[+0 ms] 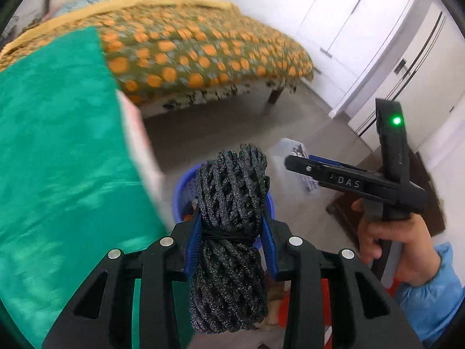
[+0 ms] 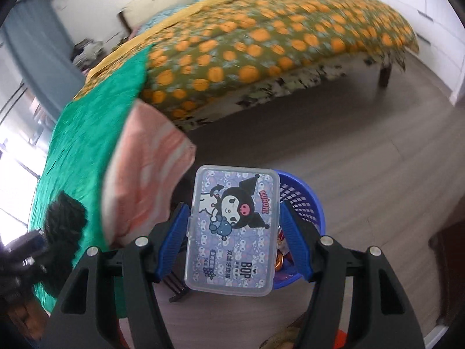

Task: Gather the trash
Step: 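Carry the box and nets over the blue wastebasket and open both tools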

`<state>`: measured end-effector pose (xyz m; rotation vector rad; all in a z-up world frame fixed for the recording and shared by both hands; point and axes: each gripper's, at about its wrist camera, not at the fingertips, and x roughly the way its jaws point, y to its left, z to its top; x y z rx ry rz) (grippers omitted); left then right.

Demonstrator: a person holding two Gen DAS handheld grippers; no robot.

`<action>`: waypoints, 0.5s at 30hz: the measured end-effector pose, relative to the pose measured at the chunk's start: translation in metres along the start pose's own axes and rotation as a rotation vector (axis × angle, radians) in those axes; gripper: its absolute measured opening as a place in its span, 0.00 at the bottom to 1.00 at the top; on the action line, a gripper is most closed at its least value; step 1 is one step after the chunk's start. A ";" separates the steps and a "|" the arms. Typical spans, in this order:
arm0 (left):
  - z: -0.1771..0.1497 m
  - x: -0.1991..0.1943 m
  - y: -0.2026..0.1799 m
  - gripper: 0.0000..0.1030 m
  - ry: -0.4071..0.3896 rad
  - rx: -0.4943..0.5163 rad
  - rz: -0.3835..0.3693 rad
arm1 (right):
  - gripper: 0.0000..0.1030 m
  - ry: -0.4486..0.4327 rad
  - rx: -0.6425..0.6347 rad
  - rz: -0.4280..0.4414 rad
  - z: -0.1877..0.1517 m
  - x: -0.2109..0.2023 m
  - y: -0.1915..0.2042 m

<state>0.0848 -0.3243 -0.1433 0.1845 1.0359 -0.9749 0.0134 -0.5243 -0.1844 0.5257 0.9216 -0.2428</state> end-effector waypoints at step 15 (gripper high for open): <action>0.019 0.123 -0.009 0.76 0.048 -0.033 0.073 | 0.89 -0.020 0.264 0.053 0.001 0.078 -0.100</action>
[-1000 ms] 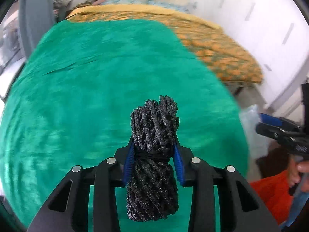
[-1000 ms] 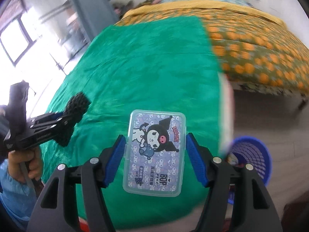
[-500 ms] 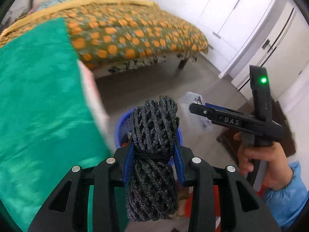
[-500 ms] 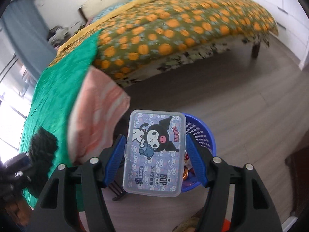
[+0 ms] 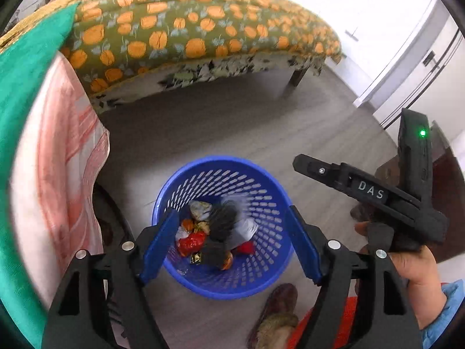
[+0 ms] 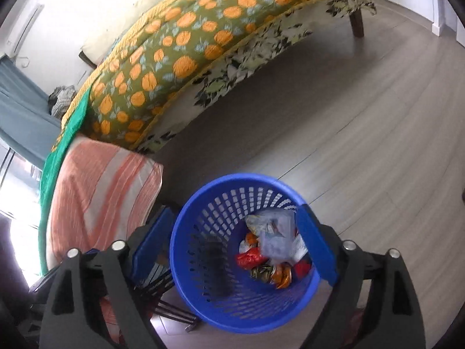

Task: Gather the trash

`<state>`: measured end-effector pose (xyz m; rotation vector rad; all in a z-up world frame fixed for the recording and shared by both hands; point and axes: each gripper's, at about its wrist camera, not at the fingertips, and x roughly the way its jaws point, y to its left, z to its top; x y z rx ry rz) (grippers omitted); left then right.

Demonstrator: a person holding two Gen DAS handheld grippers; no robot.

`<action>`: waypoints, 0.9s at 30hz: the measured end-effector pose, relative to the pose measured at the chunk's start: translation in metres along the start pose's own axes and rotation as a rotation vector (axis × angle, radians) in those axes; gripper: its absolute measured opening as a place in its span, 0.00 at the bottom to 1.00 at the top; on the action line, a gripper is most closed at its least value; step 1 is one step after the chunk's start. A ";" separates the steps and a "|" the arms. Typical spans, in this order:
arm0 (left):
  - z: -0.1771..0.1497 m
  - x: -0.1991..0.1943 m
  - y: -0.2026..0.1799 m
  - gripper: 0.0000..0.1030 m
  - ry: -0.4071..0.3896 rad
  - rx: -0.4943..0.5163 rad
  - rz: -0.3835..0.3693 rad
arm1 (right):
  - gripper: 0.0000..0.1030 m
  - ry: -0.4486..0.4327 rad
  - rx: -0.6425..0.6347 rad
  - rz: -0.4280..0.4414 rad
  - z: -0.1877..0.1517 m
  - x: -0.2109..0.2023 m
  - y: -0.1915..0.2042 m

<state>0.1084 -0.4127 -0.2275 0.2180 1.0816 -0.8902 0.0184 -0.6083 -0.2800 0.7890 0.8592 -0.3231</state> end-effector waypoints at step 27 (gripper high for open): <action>-0.097 -0.156 -0.063 0.95 -0.267 0.116 0.228 | 0.96 -0.265 -0.275 -0.235 -0.130 -0.207 0.055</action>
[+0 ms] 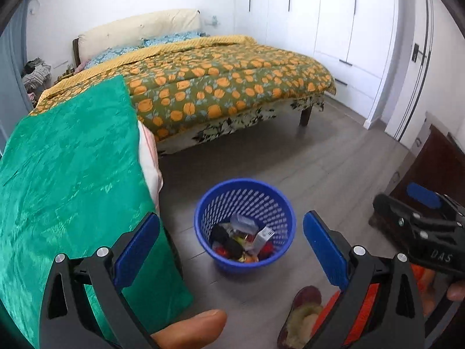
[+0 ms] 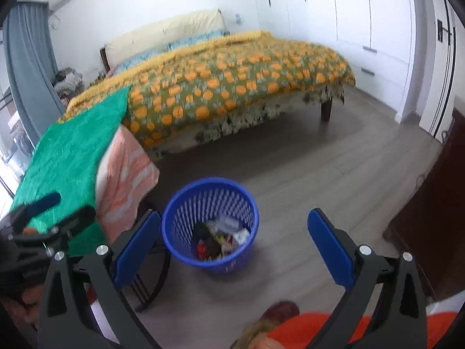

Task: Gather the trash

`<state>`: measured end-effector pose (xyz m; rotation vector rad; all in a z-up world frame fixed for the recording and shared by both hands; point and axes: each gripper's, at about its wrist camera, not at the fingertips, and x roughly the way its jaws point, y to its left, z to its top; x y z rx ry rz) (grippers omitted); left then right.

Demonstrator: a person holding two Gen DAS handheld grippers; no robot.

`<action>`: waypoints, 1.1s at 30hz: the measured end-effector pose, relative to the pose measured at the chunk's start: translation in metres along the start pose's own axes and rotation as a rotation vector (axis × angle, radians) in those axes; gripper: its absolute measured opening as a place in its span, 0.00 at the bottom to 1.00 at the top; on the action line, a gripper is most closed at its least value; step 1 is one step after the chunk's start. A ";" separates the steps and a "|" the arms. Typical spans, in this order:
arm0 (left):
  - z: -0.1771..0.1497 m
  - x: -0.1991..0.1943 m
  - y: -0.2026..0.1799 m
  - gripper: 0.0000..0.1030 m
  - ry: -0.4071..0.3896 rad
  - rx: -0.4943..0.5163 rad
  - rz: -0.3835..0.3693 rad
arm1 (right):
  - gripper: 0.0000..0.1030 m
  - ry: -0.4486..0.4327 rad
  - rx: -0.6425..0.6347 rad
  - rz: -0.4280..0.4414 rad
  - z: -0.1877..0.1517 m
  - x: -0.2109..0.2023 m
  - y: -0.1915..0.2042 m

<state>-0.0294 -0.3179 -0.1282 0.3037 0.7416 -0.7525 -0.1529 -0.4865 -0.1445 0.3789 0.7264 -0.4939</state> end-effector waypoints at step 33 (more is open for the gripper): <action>-0.020 0.027 0.005 0.95 0.119 -0.009 0.040 | 0.96 0.118 -0.102 0.048 -0.023 0.013 0.026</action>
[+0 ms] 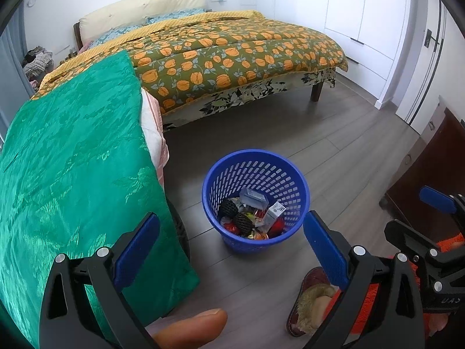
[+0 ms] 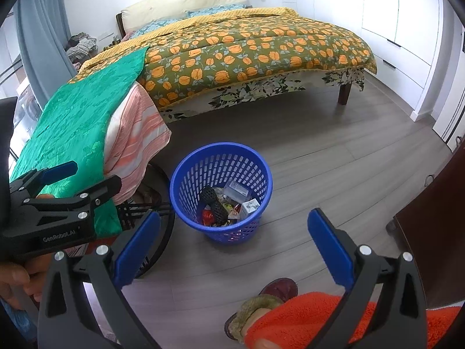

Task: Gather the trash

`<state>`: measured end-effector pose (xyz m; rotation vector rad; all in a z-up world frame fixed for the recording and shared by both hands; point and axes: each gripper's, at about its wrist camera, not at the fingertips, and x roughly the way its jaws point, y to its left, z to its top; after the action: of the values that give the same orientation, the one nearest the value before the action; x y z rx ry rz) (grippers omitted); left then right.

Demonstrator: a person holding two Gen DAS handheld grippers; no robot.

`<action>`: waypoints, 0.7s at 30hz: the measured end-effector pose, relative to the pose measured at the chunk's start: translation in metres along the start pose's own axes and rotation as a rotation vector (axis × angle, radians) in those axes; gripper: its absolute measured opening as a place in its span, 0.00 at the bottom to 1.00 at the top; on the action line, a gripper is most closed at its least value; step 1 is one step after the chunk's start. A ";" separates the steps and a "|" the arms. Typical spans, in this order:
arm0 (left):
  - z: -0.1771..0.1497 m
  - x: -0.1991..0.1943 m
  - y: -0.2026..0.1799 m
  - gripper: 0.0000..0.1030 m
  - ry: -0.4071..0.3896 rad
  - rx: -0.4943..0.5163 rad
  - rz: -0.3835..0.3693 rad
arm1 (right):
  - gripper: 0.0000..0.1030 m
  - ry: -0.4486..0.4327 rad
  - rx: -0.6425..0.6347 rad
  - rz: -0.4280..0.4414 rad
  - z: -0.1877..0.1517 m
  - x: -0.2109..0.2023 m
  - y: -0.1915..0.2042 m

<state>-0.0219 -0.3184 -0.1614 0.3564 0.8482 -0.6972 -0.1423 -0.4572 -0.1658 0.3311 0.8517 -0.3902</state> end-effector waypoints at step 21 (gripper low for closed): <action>-0.001 0.001 0.003 0.95 0.002 -0.001 0.001 | 0.96 0.003 -0.018 0.006 0.000 0.003 0.007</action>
<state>-0.0203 -0.3165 -0.1626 0.3566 0.8502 -0.6950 -0.1372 -0.4513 -0.1675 0.3179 0.8567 -0.3760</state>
